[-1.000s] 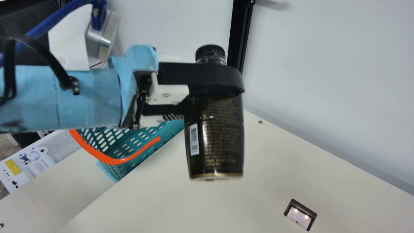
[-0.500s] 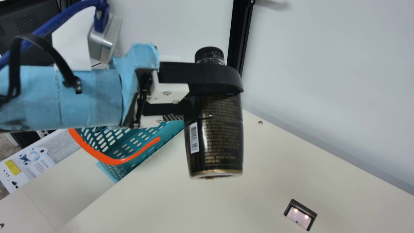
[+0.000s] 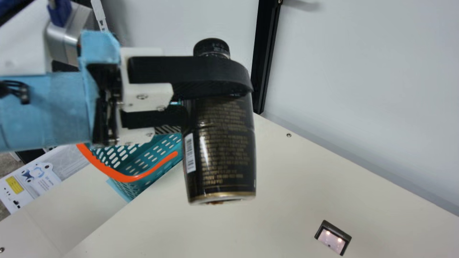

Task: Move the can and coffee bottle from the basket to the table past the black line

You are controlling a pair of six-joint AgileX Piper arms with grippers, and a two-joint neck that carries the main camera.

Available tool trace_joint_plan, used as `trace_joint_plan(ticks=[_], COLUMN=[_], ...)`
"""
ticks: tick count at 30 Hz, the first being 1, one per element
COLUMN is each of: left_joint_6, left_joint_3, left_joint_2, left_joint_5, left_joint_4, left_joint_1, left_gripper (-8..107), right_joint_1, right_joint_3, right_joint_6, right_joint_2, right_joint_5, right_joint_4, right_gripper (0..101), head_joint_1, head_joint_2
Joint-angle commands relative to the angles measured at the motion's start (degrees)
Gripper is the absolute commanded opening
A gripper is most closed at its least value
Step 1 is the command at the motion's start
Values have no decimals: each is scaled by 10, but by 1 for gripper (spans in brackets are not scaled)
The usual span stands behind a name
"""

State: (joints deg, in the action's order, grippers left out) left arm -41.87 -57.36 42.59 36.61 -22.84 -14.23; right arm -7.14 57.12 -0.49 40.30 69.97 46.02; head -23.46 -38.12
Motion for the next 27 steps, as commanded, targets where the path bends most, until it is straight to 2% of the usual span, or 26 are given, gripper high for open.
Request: trace_joint_plan(ticks=[1, 7, 27], left_joint_6=[-22, -48, -48], left_joint_3=[-4, -18, -18], left_joint_2=[-5, -22, -22], left_joint_5=[5, 26, 28], left_joint_4=[9, 21, 22], left_joint_1=[-4, -13, -13], left_gripper=[10, 10, 10], right_joint_1=[0, 0, 0], right_joint_3=[0, 0, 0], right_joint_6=[0, 0, 0], right_joint_2=[0, 0, 0], right_joint_5=[0, 0, 0], right_joint_4=[0, 0, 0], right_gripper=[101, 101, 101], head_joint_1=[-15, -15, -10], head_joint_2=[-11, -11, 15])
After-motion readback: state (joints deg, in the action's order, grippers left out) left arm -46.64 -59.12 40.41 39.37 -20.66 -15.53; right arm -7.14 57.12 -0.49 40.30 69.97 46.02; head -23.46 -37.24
